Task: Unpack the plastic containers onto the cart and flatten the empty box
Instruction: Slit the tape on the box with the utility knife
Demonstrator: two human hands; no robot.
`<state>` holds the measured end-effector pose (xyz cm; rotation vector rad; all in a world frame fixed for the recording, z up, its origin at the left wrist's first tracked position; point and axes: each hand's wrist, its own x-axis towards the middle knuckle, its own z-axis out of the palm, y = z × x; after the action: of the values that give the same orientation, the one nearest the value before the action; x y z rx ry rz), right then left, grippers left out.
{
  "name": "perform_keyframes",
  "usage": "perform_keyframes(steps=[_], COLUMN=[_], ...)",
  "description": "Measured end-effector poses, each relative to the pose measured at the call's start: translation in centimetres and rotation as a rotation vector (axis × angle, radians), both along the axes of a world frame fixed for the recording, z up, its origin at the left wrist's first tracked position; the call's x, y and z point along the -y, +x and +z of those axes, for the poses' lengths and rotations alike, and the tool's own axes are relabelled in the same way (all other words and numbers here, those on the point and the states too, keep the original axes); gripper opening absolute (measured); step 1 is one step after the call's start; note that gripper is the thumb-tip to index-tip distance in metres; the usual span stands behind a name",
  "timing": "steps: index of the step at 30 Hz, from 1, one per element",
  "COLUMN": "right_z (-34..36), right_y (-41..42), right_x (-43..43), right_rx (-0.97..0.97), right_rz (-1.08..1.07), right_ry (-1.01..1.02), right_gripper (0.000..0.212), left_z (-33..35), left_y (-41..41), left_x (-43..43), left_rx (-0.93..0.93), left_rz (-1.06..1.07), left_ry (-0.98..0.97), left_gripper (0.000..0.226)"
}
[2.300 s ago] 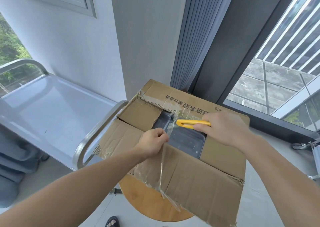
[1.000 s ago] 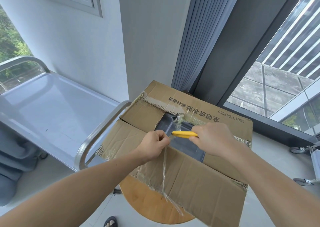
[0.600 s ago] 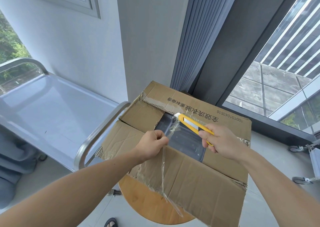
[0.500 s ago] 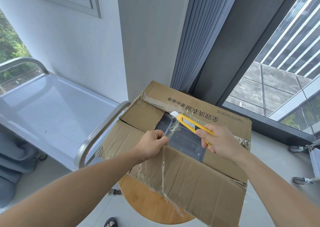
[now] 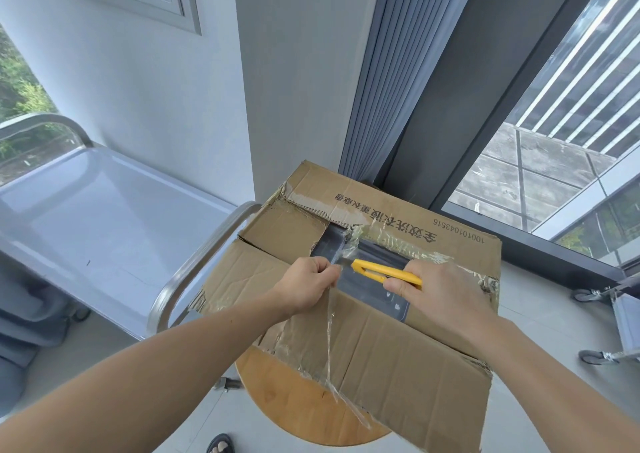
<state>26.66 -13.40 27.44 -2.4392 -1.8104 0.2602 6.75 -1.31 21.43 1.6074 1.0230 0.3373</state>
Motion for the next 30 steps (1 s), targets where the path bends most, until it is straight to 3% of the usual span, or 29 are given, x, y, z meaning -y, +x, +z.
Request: perform_keyframes(steps=[5,9,14,17,20,25,27,30], right_z=[-0.1,-0.7,1.4,3.2,3.0,1.1,1.0,0.7], right_y=[-0.8,-1.7,-0.5,-0.2,-0.1,-1.1,-1.9,-2.8], right_x=[-0.1,0.0,-1.6,-1.9,-0.8,0.8,1.4,2.1], right_rx=[0.252,0.396,0.403,0.381,0.150,-0.538,-0.656,-0.737], right_rz=[0.174,0.255,0.084,0.037,-0.019,-0.206,-0.337,-0.484], right_ry=[-0.105,-0.321,-0.119,-0.059,0.037,0.170,0.215,0.250], right_gripper=[0.041,0.034,0.041,0.041,0.040,0.024,0.033,0.044], left_z=[-0.4,-0.1,-0.5,-0.8,-0.6,-1.6,-2.9,-3.3], left_y=[0.0,0.0,-0.8,-0.8,-1.4,-3.6,-3.9,-3.8], left_x=[0.1,-0.1,-0.1,0.2,0.5,2.2,3.0,4.3], left_rx=[-0.009,0.063,0.019,0.105,0.164,0.146,0.107,0.028], left_rz=[-0.039,0.024,-0.079,-0.073,-0.144,-0.556,-0.722,-0.848], left_ry=[0.029,0.075,0.095,0.081,0.133,0.824,0.916,0.846], left_gripper=[0.033,0.036,0.034,0.010,0.015,0.034,0.028,0.018])
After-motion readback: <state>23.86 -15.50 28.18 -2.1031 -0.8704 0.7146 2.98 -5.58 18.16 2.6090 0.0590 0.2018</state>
